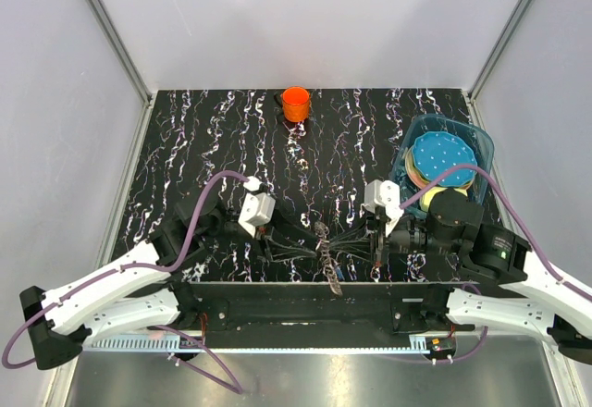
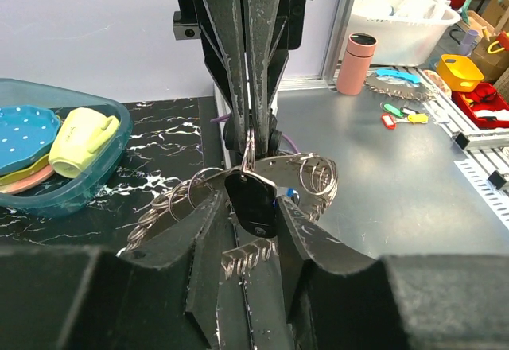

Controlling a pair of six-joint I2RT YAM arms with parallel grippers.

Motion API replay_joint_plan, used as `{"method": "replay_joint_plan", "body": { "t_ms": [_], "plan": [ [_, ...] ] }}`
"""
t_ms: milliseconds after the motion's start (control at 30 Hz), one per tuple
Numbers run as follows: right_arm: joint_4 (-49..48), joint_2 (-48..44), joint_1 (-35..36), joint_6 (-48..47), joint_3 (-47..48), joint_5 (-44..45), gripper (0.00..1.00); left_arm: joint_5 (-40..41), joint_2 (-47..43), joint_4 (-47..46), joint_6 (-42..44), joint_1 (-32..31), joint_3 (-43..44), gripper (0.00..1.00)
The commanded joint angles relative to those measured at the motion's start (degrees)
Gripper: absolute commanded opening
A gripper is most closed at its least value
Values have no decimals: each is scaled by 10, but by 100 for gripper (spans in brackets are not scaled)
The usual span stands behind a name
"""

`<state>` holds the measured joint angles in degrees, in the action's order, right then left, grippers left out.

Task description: Remove the keys from the keyring

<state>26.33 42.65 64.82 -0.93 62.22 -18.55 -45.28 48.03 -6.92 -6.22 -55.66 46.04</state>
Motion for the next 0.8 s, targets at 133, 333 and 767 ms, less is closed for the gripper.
{"method": "replay_joint_plan", "body": {
  "t_ms": [133,333,767],
  "plan": [
    [-55,-4,0,20,0,26,0,36,15,-6,12,-9,29,46],
    [-58,-7,0,23,-6,56,0,77,6,-3,21,-12,21,52],
    [-75,-11,0,35,-14,47,0,113,24,3,24,-18,33,40]
  ]
}}
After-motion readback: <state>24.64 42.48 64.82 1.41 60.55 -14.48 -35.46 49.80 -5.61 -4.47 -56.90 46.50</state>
